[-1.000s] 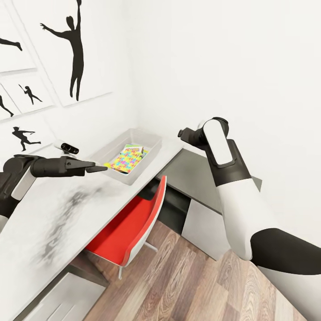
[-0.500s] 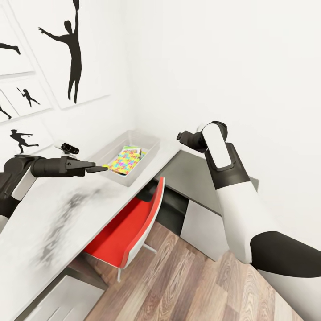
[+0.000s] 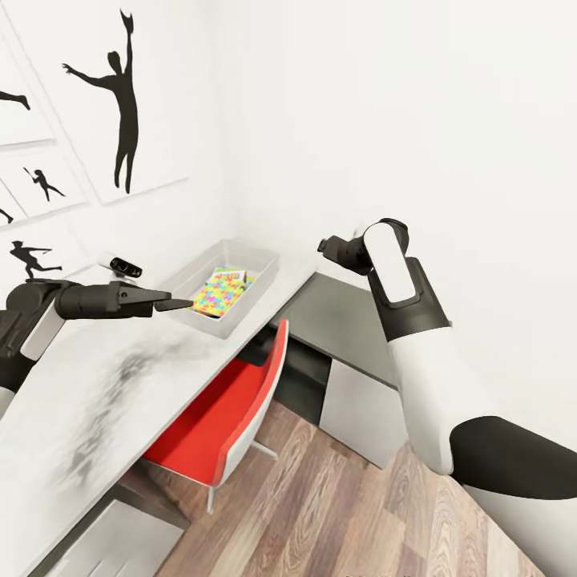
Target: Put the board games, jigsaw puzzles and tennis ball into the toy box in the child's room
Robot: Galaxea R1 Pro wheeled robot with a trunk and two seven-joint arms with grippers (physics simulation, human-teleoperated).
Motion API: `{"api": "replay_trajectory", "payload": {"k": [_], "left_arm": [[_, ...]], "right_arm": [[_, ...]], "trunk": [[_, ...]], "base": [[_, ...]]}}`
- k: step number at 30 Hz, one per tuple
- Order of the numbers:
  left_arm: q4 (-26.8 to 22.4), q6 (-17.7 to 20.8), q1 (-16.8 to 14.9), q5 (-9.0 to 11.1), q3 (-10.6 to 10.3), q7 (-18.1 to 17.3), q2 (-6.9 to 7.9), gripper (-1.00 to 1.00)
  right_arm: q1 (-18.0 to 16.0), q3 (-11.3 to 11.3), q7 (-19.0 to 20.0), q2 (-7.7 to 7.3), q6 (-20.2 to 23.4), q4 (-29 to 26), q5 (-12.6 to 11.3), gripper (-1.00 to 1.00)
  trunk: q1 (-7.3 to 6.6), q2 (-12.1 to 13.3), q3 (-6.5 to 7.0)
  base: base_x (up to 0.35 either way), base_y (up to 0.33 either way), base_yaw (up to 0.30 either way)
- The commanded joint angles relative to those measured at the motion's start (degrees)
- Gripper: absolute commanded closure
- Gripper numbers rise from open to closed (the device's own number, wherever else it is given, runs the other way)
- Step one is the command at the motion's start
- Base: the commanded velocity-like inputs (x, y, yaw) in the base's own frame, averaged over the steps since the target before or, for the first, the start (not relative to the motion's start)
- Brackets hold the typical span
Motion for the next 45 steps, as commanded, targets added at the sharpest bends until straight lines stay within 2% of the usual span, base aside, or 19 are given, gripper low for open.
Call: {"api": "replay_trajectory", "payload": {"k": [1,11,20,45], "left_arm": [[0.0,0.6,-0.1,0.0,-0.2,-0.3,0.07,-1.00],[0.0,0.6,0.0,0.0,-0.2,-0.3,0.11,-1.00],[0.1,0.6,0.1,0.0,-0.2,-0.3,0.24,-1.00],[0.1,0.6,0.2,0.1,-0.2,-0.3,0.43,-1.00]], "right_arm": [[-0.1,0.1,-0.6,0.00,0.1,0.0,-0.5,-1.00],[-0.1,0.1,-0.6,0.00,0.0,0.0,-0.5,-1.00],[0.0,0.1,-0.5,0.00,-2.2,0.1,-0.7,-1.00],[0.2,0.1,-0.5,0.00,-2.4,0.1,-0.7,-1.00]], "trunk": [[0.02,-0.1,-0.02],[0.02,-0.1,0.87],[0.02,-0.1,1.68],[0.02,-0.1,3.92]], "base": [[-0.112,0.007,-0.080],[-0.101,0.035,-0.080],[-0.005,0.002,-0.089],[-0.022,0.000,-0.114]]}}
